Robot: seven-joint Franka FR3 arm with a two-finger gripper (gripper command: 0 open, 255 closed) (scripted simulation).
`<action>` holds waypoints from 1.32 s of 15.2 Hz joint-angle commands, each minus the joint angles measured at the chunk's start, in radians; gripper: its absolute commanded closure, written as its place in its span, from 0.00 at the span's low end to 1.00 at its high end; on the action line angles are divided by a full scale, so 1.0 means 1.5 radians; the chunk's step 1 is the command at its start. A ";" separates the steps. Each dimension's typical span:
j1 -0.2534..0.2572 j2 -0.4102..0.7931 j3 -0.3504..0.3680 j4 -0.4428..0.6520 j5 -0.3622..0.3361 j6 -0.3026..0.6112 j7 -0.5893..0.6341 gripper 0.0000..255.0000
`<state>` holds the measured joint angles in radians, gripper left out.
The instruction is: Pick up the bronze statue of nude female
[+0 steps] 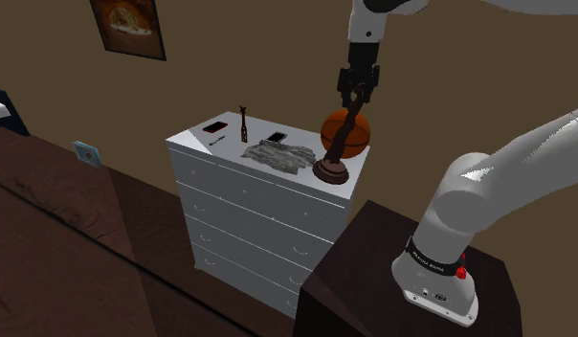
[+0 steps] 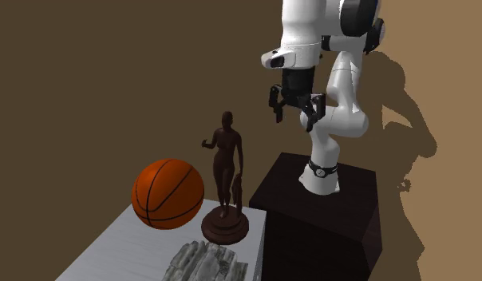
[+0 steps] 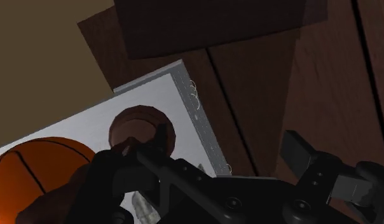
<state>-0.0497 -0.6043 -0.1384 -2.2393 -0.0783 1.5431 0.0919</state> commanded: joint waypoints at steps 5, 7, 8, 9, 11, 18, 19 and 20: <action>-0.043 0.128 -0.052 0.092 -0.001 0.029 0.037 0.00; -0.056 0.170 -0.070 0.126 0.002 0.035 0.048 0.00; -0.063 0.191 -0.079 0.143 0.005 0.037 0.053 0.00; -0.069 0.212 -0.089 0.161 0.008 0.039 0.058 0.00; -0.082 0.253 -0.107 0.197 0.015 0.041 0.067 0.00; -0.127 0.379 -0.164 0.313 0.051 0.037 0.091 0.00; -0.127 0.379 -0.164 0.304 0.051 0.046 0.091 0.00; -0.127 0.379 -0.164 0.294 0.051 0.055 0.091 0.00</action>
<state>-0.2384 -0.0503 -0.3821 -1.7812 -0.0045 1.6210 0.2286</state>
